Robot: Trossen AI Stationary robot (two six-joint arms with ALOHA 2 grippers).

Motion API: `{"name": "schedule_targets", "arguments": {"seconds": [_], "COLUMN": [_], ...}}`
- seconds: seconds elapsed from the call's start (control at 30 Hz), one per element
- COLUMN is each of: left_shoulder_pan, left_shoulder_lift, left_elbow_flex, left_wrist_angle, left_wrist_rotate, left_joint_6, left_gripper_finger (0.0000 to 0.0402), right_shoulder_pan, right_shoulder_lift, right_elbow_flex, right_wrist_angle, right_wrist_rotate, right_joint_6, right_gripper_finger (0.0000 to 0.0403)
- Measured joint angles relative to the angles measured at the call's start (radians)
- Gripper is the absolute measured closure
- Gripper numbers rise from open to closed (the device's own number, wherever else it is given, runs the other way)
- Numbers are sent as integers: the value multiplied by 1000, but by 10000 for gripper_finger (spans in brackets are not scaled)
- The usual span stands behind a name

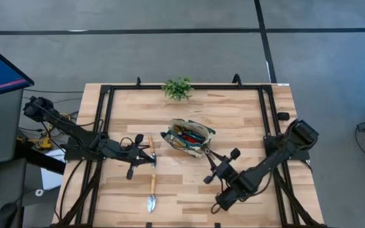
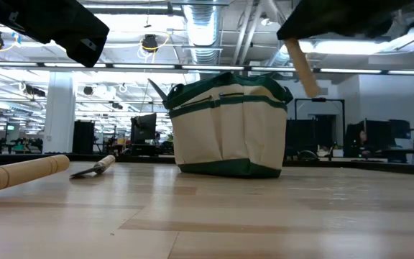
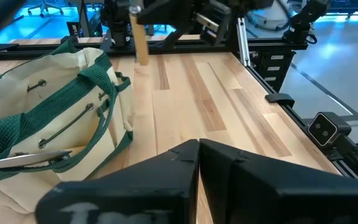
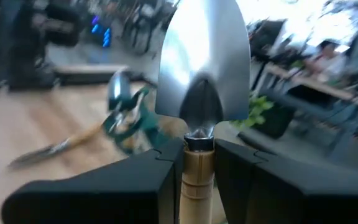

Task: Pick & Place Garden tools in Gardening bag
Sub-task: Put the right trowel into the gardening bag

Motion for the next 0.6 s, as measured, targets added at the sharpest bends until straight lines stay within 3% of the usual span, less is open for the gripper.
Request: {"name": "schedule_targets", "arguments": {"seconds": [0.1, 0.6], "left_shoulder_pan": [0, 0], "left_shoulder_lift": [0, 0], "left_elbow_flex": [0, 0], "left_wrist_angle": [0, 0], "left_wrist_rotate": [0, 0], "left_joint_6": [0, 0], "left_gripper_finger": [399, 399], "right_shoulder_pan": [-26, -95], "right_shoulder_lift": [33, 39], "right_elbow_flex": [0, 1], "right_wrist_angle": [-8, 27], "right_wrist_rotate": [73, 77], "right_joint_6": [40, 118], "right_gripper_finger": [346, 346]}}
